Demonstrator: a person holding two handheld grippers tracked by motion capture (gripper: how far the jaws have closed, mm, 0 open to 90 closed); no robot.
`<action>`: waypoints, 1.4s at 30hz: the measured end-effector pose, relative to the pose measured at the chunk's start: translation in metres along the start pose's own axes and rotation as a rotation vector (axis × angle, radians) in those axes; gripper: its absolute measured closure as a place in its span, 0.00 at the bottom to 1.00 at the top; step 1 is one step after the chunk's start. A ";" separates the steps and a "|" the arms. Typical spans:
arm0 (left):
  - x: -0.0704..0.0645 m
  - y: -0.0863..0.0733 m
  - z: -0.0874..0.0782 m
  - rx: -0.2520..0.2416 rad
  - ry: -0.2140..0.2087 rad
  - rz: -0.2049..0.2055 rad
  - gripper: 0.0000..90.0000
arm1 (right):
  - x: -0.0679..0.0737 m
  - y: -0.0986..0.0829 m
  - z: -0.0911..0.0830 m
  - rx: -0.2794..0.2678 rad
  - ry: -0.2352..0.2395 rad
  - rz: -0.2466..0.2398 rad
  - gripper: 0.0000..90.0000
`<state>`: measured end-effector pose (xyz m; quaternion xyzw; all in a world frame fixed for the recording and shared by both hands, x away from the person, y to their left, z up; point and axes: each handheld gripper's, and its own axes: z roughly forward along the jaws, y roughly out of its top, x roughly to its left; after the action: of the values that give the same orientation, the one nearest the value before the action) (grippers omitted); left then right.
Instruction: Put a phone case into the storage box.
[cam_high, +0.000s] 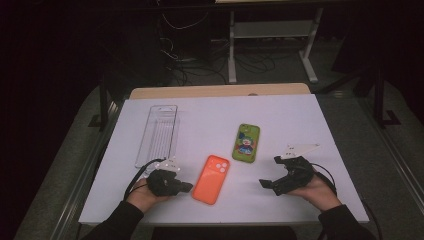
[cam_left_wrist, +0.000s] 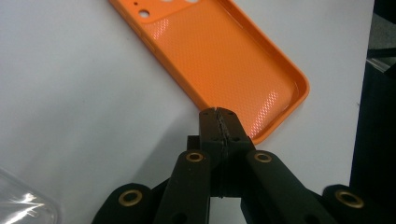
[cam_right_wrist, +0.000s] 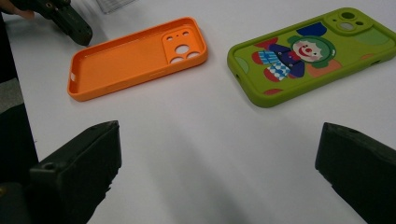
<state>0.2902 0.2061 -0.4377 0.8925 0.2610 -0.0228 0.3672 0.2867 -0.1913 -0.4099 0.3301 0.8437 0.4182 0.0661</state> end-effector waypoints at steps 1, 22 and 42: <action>0.000 0.000 0.001 0.001 -0.007 -0.005 1.00 | 0.000 0.000 0.000 0.000 0.000 0.000 0.00; -0.025 0.027 0.036 0.031 -0.095 0.076 1.00 | 0.000 0.001 0.000 0.007 0.005 0.007 0.00; -0.036 0.063 0.080 -0.008 -0.138 0.101 1.00 | 0.000 0.001 0.000 0.001 0.007 0.007 0.00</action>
<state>0.3017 0.0993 -0.4466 0.8994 0.1896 -0.0644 0.3885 0.2872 -0.1905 -0.4094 0.3316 0.8430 0.4191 0.0613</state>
